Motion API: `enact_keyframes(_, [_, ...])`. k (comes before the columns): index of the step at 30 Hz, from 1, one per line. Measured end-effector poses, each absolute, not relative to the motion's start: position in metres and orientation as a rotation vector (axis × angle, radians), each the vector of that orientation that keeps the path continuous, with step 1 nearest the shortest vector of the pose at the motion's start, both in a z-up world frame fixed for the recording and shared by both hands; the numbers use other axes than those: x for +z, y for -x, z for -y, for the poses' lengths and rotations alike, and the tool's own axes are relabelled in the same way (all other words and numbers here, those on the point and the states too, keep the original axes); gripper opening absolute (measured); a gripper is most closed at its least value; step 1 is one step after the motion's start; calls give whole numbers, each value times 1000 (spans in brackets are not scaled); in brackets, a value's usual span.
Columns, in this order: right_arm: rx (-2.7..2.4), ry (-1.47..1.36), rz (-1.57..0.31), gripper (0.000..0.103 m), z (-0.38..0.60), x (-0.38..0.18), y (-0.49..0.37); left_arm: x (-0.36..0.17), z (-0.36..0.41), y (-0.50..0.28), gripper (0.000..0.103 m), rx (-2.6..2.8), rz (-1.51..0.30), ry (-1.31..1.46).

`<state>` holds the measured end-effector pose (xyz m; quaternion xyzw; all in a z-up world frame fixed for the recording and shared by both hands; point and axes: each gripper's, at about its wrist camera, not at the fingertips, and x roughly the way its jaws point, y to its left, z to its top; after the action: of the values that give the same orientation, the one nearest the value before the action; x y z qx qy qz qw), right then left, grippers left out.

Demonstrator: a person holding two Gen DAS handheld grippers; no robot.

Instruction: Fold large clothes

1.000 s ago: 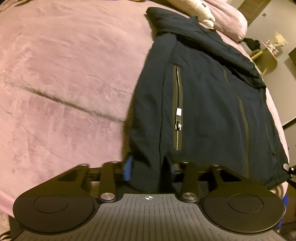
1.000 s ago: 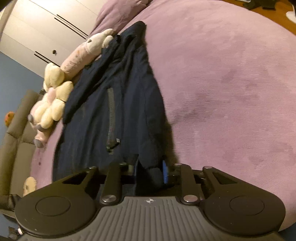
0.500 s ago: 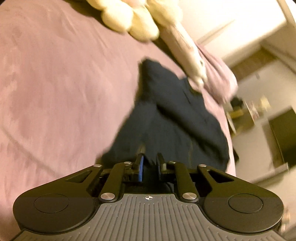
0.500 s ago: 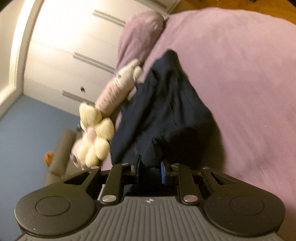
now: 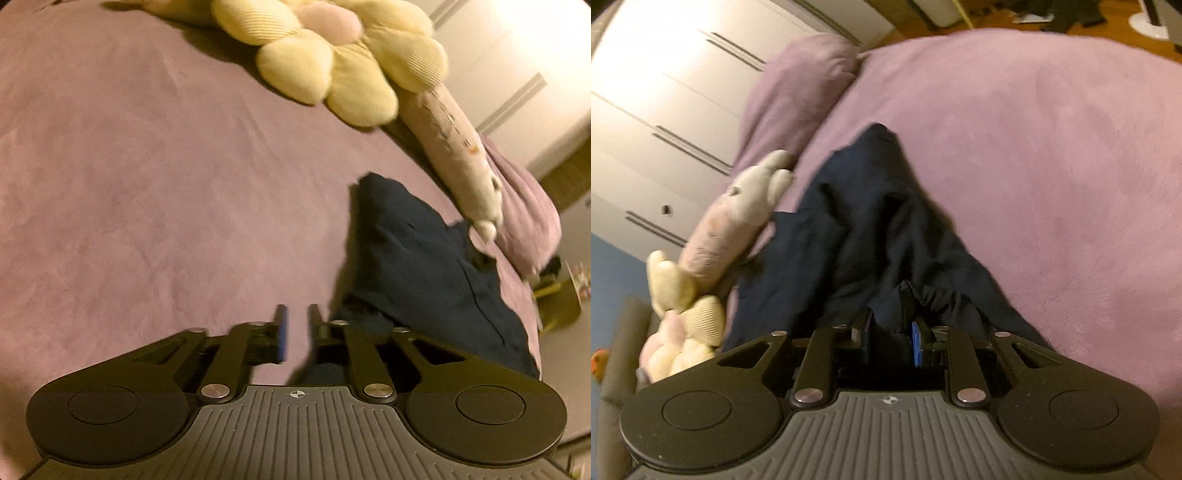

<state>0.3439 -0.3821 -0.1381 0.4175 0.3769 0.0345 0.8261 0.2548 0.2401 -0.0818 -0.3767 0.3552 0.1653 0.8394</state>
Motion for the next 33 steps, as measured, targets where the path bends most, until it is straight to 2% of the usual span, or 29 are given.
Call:
enact_keyframes(1, [77,-898,-793,20,383,-143,-344,-85,-245,-253,48,364,-739,810])
enact_keyframes(4, [111,-941,-773,21,390,-147,-340,-84,-252,-242,53,376,-671,837])
enact_keyframes(7, [150,-961,-738,31,402,-138,-329,-76,-256,-225,60,355,-617,838])
enact_keyframes(8, [147,-955,-707,41,408,-133,-323,-71,-257,-217,62,345,-592,831])
enact_keyframes(9, [128,-936,-667,58,412,-126,-316,-68,-258,-207,65,344,-568,825])
enact_keyframes(10, [102,-903,-620,66,418,-117,-309,-64,-259,-197,67,337,-543,817])
enact_keyframes(11, [103,-874,-589,68,421,-111,-304,-61,-258,-189,68,312,-534,802])
enact_keyframes(15, [196,-650,-649,68,406,-99,-304,-64,-242,-174,76,159,-588,761])
enact_keyframes(19, [257,-425,-706,68,374,-101,-313,-68,-234,-156,85,108,-546,812])
enact_keyframes(28, [293,-221,-691,65,346,-102,-321,-61,-243,-130,85,146,-505,767])
enact_keyframes(30, [302,-197,-689,51,341,-102,-320,-64,-243,-128,85,127,-508,764])
enact_keyframes(33, [312,-186,-680,42,340,-102,-318,-72,-237,-135,86,60,-548,768])
